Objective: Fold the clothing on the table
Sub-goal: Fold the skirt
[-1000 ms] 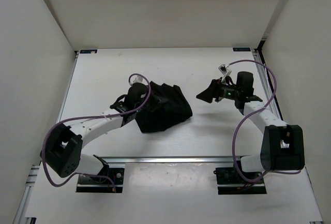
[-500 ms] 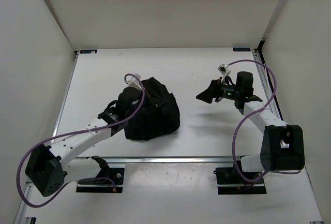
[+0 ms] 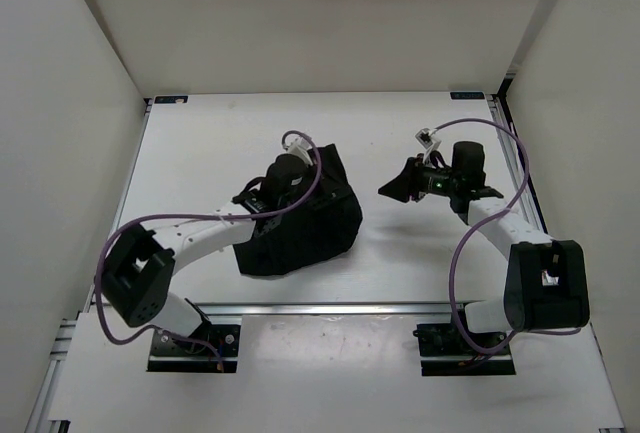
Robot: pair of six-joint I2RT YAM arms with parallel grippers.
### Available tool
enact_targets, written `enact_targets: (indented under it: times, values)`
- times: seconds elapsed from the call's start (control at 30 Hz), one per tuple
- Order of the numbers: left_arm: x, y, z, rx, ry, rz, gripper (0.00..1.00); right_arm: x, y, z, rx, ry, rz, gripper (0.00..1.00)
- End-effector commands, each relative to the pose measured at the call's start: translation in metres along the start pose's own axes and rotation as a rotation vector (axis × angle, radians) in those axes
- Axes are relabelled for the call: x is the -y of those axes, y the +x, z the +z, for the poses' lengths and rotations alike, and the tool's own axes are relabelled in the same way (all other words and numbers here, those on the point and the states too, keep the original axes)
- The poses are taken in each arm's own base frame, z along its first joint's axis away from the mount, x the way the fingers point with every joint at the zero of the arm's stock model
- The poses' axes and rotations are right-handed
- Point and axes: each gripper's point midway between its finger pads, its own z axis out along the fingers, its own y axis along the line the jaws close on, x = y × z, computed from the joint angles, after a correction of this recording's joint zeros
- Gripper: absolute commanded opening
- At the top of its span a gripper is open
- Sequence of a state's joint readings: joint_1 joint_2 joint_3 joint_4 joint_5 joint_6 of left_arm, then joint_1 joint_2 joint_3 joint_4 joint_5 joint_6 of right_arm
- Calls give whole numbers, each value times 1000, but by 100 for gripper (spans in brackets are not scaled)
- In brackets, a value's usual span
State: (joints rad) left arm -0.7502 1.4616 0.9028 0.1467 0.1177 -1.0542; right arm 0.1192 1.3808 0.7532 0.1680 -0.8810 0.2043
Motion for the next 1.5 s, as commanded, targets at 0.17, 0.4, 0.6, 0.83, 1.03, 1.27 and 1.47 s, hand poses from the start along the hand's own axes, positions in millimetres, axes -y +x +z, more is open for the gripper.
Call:
enact_targets:
  times: [0.17, 0.4, 0.6, 0.83, 1.03, 1.27, 1.47]
  values:
    - [98, -36, 13, 44, 233, 74, 0, 8, -5, -10, 46, 42, -7, 47]
    - [101, -51, -47, 151, 227, 65, 0, 13, -6, -9, 42, 69, -28, 48]
    - [-3, 13, -96, 107, 108, -73, 0, 15, 5, -4, -1, 81, -39, 48]
    - [-12, 34, -65, -3, 135, -22, 0, 12, 6, 4, -29, 61, -41, 47]
    - [-14, 29, -42, -15, 119, 1, 0, 8, 1, 9, -32, 48, -58, 47]
    - [59, -22, -16, 49, 211, 132, 0, 24, -6, -3, 41, 90, 70, 46]
    - [111, -44, 64, 16, 307, 138, 0, 60, -23, -38, 185, 202, 234, 43]
